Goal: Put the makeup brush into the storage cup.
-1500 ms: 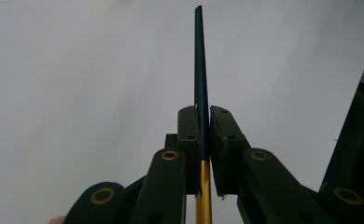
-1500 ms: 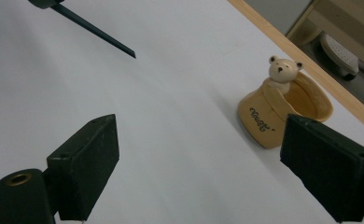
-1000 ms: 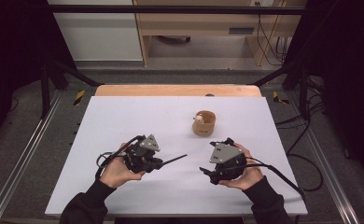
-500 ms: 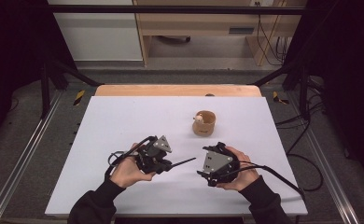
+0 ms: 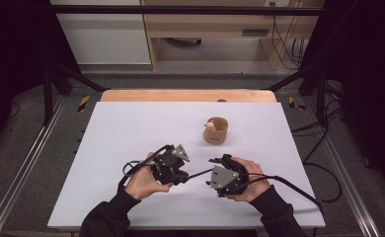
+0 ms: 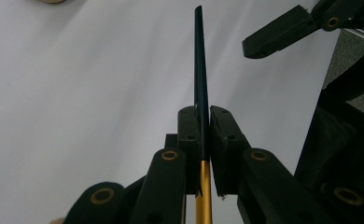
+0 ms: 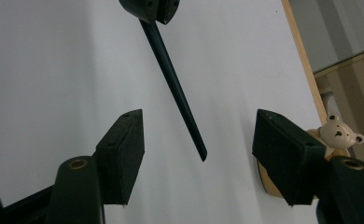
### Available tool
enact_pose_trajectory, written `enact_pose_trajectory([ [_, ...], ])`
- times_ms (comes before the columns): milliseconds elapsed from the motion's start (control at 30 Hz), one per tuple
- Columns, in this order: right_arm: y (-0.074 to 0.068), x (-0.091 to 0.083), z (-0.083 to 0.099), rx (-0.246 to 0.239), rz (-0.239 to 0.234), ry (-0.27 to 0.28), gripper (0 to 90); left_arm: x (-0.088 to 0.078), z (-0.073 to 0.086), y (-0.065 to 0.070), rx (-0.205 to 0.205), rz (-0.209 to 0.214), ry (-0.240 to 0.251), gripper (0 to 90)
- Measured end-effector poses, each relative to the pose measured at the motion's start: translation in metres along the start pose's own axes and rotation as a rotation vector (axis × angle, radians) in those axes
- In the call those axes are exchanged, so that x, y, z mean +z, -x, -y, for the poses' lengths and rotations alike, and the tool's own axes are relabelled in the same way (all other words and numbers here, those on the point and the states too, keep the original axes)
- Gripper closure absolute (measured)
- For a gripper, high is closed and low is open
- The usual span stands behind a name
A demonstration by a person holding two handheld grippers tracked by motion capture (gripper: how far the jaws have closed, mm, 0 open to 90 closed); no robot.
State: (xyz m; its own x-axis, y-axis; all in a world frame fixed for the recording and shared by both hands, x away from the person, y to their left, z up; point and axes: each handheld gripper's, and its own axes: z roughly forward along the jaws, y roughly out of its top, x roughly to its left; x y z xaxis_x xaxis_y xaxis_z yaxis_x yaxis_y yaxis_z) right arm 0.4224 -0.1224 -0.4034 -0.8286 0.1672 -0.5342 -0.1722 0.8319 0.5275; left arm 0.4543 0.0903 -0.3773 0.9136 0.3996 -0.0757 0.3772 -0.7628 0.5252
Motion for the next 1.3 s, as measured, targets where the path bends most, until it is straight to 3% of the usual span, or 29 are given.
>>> enact_pose_trajectory([
  [133,-0.001,0.002,0.0,-0.018,0.004,-0.004,36.0,0.003,-0.004,0.003,-0.012,0.004,0.002,82.7],
  [233,-0.002,0.005,0.0,-0.062,0.002,-0.01,38.9,0.005,-0.007,0.004,-0.018,0.009,-0.001,82.7],
  [300,-0.003,0.006,0.0,-0.058,0.001,-0.01,39.8,0.006,-0.008,0.004,-0.02,0.01,-0.001,82.7],
  [400,-0.005,0.009,0.0,-0.106,-0.016,-0.012,44.8,0.009,-0.01,0.006,-0.013,0.013,-0.008,82.7],
  [833,-0.011,0.013,0.0,-0.198,-0.021,-0.008,58.5,0.015,-0.016,0.01,-0.018,0.023,-0.016,82.7],
  [900,-0.012,0.013,0.0,-0.189,-0.023,-0.008,59.4,0.016,-0.017,0.01,-0.018,0.018,-0.02,82.7],
  [1067,-0.012,0.015,0.0,-0.246,-0.025,0.008,64.1,0.019,-0.019,0.011,-0.034,0.022,-0.02,82.7],
  [1167,-0.014,0.015,-0.001,-0.241,-0.018,0.01,67.5,0.019,-0.02,0.012,-0.036,0.024,-0.021,82.7],
  [1300,-0.013,0.015,-0.001,-0.271,-0.024,0.008,71.4,0.02,-0.021,0.012,-0.04,0.023,-0.022,82.7],
])
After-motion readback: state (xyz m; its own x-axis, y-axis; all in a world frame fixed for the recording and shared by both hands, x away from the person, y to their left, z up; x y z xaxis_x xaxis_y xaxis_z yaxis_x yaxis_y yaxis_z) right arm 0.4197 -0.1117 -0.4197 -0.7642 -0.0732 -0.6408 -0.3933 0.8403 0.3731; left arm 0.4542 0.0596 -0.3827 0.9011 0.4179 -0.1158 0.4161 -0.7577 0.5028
